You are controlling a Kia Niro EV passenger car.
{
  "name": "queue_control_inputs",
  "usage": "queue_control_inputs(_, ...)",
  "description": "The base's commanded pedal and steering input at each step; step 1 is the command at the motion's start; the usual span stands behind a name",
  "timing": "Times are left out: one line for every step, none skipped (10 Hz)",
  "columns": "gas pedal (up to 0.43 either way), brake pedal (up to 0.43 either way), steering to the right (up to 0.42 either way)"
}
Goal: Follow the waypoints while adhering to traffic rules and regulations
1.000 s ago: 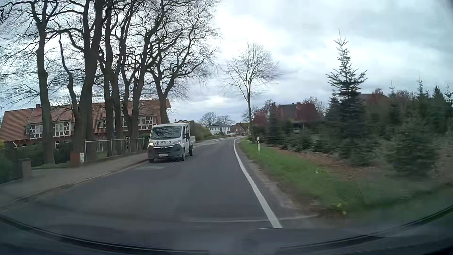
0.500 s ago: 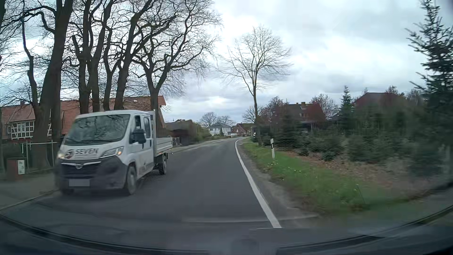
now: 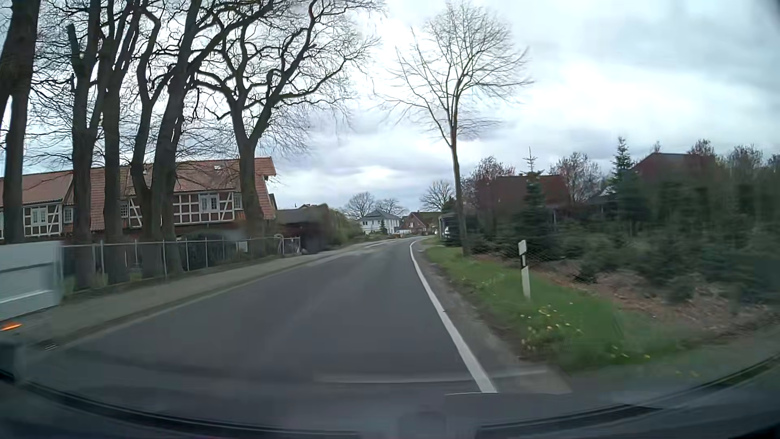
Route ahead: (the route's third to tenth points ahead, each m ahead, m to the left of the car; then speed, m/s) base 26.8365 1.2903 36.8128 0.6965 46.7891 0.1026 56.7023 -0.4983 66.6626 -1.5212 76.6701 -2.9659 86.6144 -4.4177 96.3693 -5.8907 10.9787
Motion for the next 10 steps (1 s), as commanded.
queue_control_inputs(0.087, 0.000, -0.005)
queue_control_inputs(0.087, 0.000, -0.004)
queue_control_inputs(0.087, 0.000, -0.001)
queue_control_inputs(0.087, 0.000, 0.001)
queue_control_inputs(0.087, 0.000, 0.001)
queue_control_inputs(0.087, 0.000, 0.001)
queue_control_inputs(0.087, 0.000, 0.001)
queue_control_inputs(0.087, 0.000, 0.001)
queue_control_inputs(0.087, 0.000, 0.002)
queue_control_inputs(0.087, 0.000, 0.002)
